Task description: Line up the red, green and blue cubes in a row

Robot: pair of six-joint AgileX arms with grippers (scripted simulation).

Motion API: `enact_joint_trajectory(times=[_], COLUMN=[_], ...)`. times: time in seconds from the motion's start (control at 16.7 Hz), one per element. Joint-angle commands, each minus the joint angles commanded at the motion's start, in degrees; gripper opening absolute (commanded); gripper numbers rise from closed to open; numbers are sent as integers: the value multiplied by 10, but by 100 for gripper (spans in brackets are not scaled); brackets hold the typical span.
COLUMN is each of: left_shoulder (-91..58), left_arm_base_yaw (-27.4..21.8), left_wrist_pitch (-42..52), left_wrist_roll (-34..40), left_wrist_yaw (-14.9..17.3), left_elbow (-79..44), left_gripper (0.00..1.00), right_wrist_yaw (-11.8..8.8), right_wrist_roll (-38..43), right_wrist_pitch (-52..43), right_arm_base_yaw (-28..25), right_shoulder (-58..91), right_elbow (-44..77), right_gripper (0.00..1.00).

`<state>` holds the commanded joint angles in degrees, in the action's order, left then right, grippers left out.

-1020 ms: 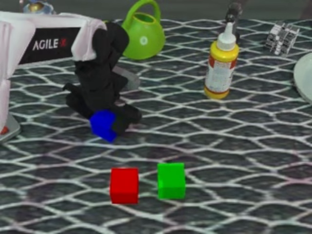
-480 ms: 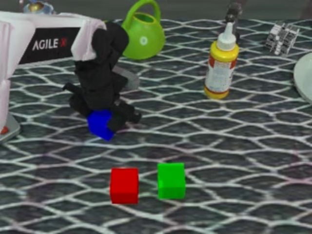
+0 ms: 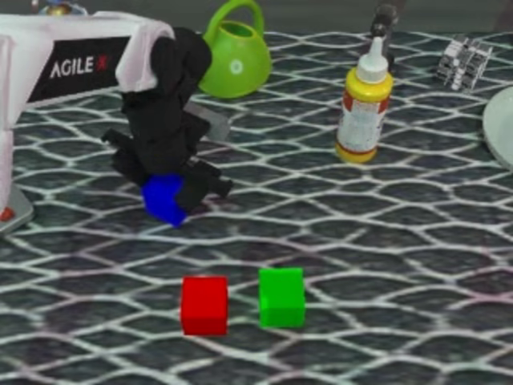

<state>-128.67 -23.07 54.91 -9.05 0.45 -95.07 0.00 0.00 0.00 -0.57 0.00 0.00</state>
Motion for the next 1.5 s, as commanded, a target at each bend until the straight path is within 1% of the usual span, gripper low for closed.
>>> enact_joint_trajectory(times=[0.3,0.66,0.84,0.96,1.08,1.5], left_shoulder=[32,36,27,16,3,-35], left_arm_base_yaw=[8,6,-18,-50,-90,-252], left_wrist_pitch=[103,111,119,130,145,197], left_wrist_roll=[1,2,39,92,166,500], left_wrist_yaw=[-1,-1,-2,-3,-4,-8], left_elbow=[-65,-72,-89,-108,-130,-204], left_gripper=[0,0,0,0,0,0], right_wrist_yaw=[0,0,0,0,0,0], right_wrist_roll=[0,0,0,0,0,0], right_wrist_pitch=[0,0,0,0,0,0], right_arm_base_yaw=[0,0,0,0,0,0], right_shoulder=[0,0,0,0,0,0], right_elbow=[0,0,0,0,0,0], right_gripper=[100,100,100,100,100,100])
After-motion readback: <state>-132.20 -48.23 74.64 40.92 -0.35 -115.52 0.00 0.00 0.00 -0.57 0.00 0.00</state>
